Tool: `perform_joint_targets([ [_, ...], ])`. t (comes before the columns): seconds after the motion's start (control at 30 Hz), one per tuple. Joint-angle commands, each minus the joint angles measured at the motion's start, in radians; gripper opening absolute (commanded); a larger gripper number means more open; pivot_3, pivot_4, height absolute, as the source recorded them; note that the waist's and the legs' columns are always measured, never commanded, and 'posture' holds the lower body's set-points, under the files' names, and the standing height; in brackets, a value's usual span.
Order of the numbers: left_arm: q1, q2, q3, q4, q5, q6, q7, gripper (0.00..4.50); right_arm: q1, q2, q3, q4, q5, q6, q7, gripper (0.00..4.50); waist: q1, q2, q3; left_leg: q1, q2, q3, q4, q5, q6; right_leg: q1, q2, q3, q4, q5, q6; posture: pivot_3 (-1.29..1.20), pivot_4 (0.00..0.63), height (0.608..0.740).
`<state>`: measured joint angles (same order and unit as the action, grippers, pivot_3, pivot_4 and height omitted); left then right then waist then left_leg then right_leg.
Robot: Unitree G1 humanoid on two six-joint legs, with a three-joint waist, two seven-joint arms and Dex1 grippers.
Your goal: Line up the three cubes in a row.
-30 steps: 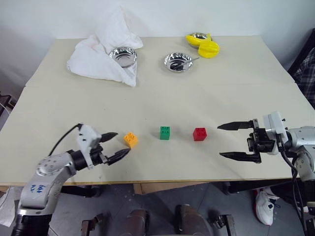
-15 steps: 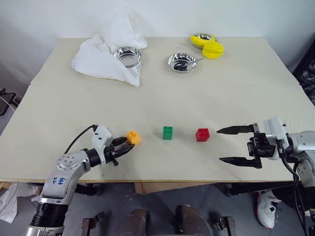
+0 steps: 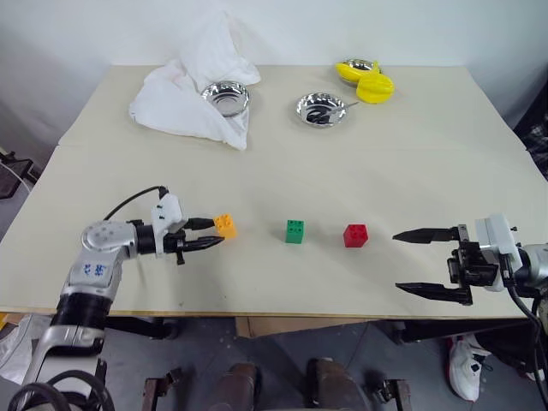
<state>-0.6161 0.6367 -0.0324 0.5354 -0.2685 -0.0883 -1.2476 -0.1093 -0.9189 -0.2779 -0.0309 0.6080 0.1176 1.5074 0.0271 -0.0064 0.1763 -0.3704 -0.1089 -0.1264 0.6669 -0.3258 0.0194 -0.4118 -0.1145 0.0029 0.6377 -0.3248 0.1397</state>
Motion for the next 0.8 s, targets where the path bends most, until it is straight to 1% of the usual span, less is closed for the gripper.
perform_joint_targets([
  [0.03,-0.110,-0.029,-0.018,0.182,0.021,-0.116,-0.122,1.46,0.032,-0.025,-0.059,-0.043,0.026,0.008,0.005,4.50,-0.001,0.000,0.000,0.000,0.000,0.000,0.000,0.000,0.000,0.000,0.000,0.000,0.000,0.000,0.000,0.00,0.150,0.740],
  [0.2,-0.217,-0.066,-0.045,0.375,0.083,-0.206,-0.187,1.46,0.076,-0.014,-0.083,-0.091,0.035,0.019,-0.021,4.50,-0.009,-0.001,0.000,0.000,0.001,0.002,0.000,0.000,0.000,-0.001,0.001,0.000,0.000,0.000,0.000,0.00,0.150,0.740],
  [0.4,-0.261,-0.086,-0.068,0.487,0.138,-0.287,-0.243,1.46,0.110,-0.008,-0.097,-0.127,0.043,0.026,-0.045,4.50,-0.004,-0.001,0.001,-0.001,0.000,0.002,0.001,0.000,0.000,-0.002,0.001,0.000,0.002,0.000,0.000,0.00,0.150,0.740],
  [0.53,-0.295,-0.109,-0.065,0.561,0.173,-0.334,-0.216,1.46,0.118,-0.009,-0.100,-0.135,0.049,0.028,-0.054,4.50,0.000,-0.001,0.001,-0.001,0.000,0.002,0.002,0.000,0.000,-0.001,0.001,0.000,0.003,0.000,0.000,0.00,0.150,0.740],
  [0.8,-0.353,-0.130,-0.063,0.647,0.225,-0.376,-0.178,1.46,0.112,-0.006,-0.089,-0.143,0.051,0.033,-0.063,4.50,0.002,-0.002,0.001,-0.001,-0.001,0.001,0.008,0.000,0.001,0.000,0.001,0.000,0.006,0.001,0.001,0.00,0.150,0.740],
])
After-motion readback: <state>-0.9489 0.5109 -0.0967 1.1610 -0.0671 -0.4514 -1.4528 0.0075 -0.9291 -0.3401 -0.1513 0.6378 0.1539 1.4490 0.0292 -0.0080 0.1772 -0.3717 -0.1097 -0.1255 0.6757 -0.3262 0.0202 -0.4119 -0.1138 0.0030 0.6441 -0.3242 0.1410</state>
